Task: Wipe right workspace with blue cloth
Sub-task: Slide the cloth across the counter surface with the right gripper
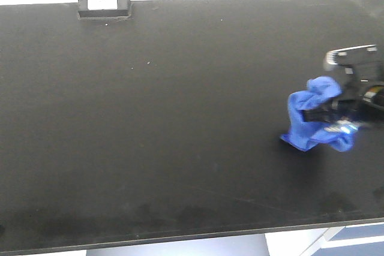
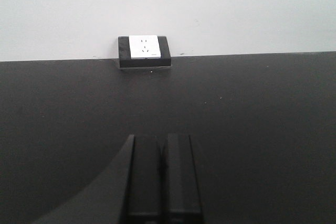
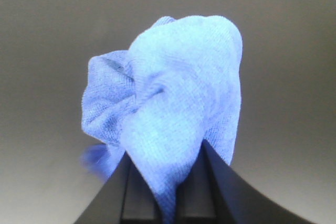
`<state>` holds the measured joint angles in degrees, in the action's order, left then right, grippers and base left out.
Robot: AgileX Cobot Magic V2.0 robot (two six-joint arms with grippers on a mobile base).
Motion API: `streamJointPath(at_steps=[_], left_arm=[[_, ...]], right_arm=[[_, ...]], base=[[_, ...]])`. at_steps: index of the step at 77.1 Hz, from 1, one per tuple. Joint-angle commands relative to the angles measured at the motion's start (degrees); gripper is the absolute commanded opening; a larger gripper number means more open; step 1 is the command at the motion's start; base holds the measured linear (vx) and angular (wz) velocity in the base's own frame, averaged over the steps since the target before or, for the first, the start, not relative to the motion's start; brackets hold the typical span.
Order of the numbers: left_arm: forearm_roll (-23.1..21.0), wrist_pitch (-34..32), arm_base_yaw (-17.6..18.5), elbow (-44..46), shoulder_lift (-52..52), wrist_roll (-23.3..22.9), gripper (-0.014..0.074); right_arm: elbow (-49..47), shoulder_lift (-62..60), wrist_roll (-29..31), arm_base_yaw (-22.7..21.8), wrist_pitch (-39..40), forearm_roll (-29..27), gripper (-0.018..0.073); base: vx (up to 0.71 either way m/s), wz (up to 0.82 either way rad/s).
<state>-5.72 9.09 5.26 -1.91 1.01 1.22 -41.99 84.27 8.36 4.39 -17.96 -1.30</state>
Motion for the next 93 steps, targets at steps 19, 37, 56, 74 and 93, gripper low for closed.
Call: streamJointPath(at_steps=[19,37,56,74,93], left_arm=[[-0.2,-4.8,0.0,1.4,0.5,0.0,-0.0006],[-0.2,-4.8,0.0,1.4,0.5,0.0,-0.0006],[-0.2,-4.8,0.0,1.4,0.5,0.0,-0.0006],[-0.2,-4.8,0.0,1.4,0.5,0.0,-0.0006],[-0.2,-4.8,0.0,1.4,0.5,0.0,-0.0006]], right_arm=[[-8.5,14.0,1.1,-0.2,4.9,0.0,-0.0004],[-8.5,15.8,3.2,9.5,5.5,-1.7,-0.0004],[-8.5,16.0,3.8,26.0,10.7,-2.4,-0.0004],[-8.5,16.9,3.8,10.2,9.9,-2.3,-0.0004],[-8.5,17.0,2.5,-9.1,9.8,-2.9,-0.0004]], base=[[0.0,0.0],[0.0,0.0],[0.0,0.0],[0.0,0.0],[0.0,0.0]])
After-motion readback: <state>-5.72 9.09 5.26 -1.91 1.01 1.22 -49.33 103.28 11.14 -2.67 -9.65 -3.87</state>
